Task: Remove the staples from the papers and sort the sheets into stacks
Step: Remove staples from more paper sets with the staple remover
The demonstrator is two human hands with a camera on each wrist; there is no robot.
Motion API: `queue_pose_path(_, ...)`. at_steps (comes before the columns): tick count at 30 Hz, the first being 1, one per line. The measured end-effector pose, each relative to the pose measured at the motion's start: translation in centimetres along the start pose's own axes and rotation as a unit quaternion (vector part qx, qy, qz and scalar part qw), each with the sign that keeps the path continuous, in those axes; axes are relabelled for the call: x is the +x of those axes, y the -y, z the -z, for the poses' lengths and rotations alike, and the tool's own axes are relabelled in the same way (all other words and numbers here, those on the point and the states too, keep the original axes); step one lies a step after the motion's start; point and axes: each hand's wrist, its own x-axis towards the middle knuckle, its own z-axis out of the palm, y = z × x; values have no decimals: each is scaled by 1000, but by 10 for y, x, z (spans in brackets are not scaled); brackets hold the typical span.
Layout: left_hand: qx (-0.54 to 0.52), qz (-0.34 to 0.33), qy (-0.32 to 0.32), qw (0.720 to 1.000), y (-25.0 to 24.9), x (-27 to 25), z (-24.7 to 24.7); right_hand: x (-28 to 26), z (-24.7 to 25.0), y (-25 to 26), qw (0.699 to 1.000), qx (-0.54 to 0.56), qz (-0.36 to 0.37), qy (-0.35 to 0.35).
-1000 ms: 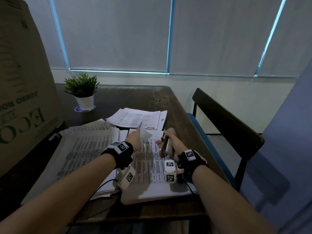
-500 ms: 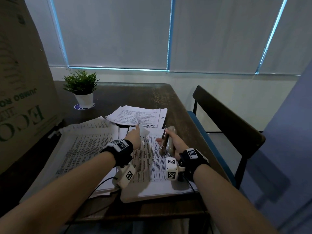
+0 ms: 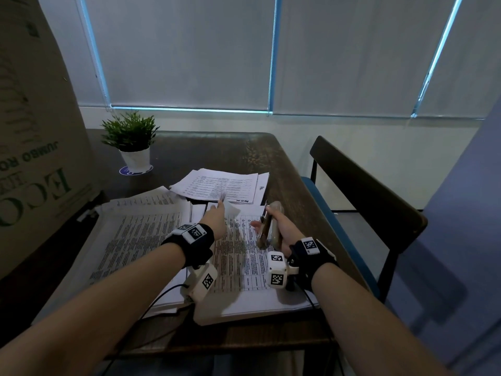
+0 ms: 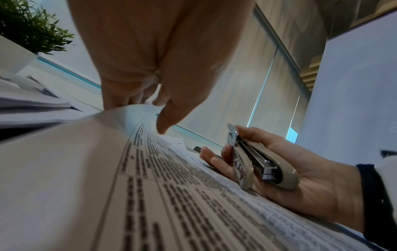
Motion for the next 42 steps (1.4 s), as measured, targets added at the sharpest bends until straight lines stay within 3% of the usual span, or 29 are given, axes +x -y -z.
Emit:
queue_pose_path(2,-19,-11,-16,1000,-1,0,-1,-1,0,0,1000,1,-1,2)
queue_pose_path(9,-75,54,-91,992,7,10,7,-6,0,2,1000,10,-2,-3)
queue_pose_path(12,-124,15,-158,980,3,9,11,-4,-2,4,998,-7,6,-65)
queue_pose_path(15,-322,4,-175,930,-3,2,17,-8,0,20,973,-69,75,-208)
queue_pose_path(16,-362,-5,-190,913,-6,-1,21,-12,0,30,966,-82,103,-224)
queue_pose_path(17,-379,-18,-211,901,-9,-5,28,-17,-2,41,966,-88,124,-209)
queue_pose_path(19,-380,-55,-287,878,-18,-14,48,-31,-9,67,978,-73,158,-114)
queue_pose_path(21,-406,-91,-357,836,-31,-24,76,-43,-20,92,978,-46,201,-28)
queue_pose_path(24,-461,-176,-401,772,-48,-38,112,-61,-42,121,953,-44,300,-17)
queue_pose_path(26,-450,-214,-435,750,-55,-42,124,-67,-53,126,934,-40,352,-37)
queue_pose_path(29,-460,-186,-411,765,-57,-41,112,-61,-50,104,923,-48,373,-81)
queue_pose_path(33,-449,-110,-373,805,-51,-37,86,-51,-34,67,924,-151,303,-178)
queue_pose_path(35,-447,-100,-378,804,-55,-37,98,-56,-36,79,882,-154,383,-230)
queue_pose_path(38,-376,-136,-381,834,-71,-38,125,-78,-50,127,756,-185,545,-313)
queue_pose_path(39,-336,-151,-387,846,-77,-38,132,-88,-56,145,736,-163,583,-303)
queue_pose_path(42,-270,-183,-380,865,-97,-42,142,-115,-79,205,757,-62,611,-223)
